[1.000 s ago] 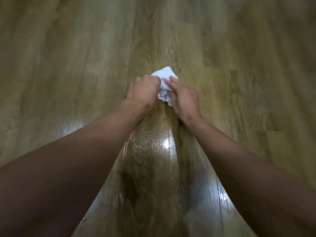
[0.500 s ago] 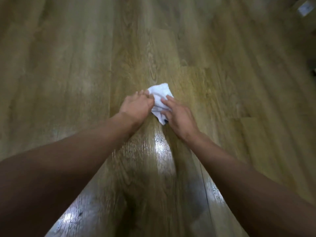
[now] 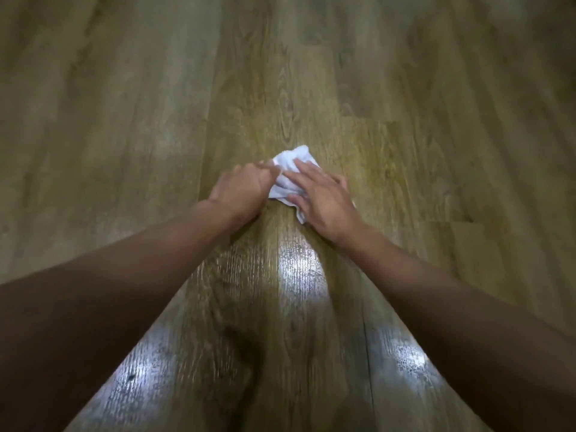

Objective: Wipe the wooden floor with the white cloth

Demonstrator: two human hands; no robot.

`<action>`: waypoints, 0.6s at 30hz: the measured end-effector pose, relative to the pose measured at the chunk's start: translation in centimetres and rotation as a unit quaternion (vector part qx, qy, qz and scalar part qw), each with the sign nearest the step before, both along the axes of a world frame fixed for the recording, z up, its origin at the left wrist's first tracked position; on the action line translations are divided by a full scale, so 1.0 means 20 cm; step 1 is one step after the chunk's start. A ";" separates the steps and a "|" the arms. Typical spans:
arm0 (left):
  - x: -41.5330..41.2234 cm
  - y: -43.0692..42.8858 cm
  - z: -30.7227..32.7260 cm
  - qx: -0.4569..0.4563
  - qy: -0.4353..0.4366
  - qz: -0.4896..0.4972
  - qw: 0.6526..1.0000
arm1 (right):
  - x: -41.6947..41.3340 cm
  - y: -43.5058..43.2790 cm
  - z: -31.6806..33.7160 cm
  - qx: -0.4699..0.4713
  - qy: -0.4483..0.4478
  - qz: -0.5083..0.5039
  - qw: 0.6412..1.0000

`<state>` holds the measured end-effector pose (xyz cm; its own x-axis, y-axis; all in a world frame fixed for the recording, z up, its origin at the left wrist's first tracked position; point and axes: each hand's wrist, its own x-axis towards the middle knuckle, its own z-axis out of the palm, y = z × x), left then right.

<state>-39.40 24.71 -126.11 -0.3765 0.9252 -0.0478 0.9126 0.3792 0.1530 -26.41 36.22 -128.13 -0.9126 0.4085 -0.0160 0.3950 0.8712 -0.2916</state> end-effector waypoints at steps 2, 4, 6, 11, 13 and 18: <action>0.05 -0.01 -0.02 0.025 -0.015 -0.012 1.000 | 0.07 0.09 -0.01 -0.001 0.001 0.020 1.000; 0.05 0.04 -0.02 0.015 -0.016 -0.014 1.000 | 0.04 0.16 0.00 -0.020 0.011 0.011 1.000; -0.04 0.12 -0.01 -0.027 -0.006 0.013 1.000 | -0.08 0.17 0.00 -0.029 0.040 -0.012 0.999; -0.11 0.18 0.00 -0.053 0.044 0.067 0.995 | -0.18 0.10 -0.04 -0.044 0.040 -0.024 0.998; 0.06 0.13 -0.01 -0.049 0.046 0.027 0.997 | -0.01 0.15 -0.03 -0.060 0.055 0.015 0.997; 0.21 0.25 0.00 -0.056 0.043 -0.033 0.997 | 0.19 0.42 -0.05 -0.045 0.067 -0.053 0.995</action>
<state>-35.14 29.73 -126.10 -0.3226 0.9385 -0.1233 0.9438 0.3289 0.0336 -22.64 44.69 -129.12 -0.8607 0.5054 0.0609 0.4363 0.7941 -0.4232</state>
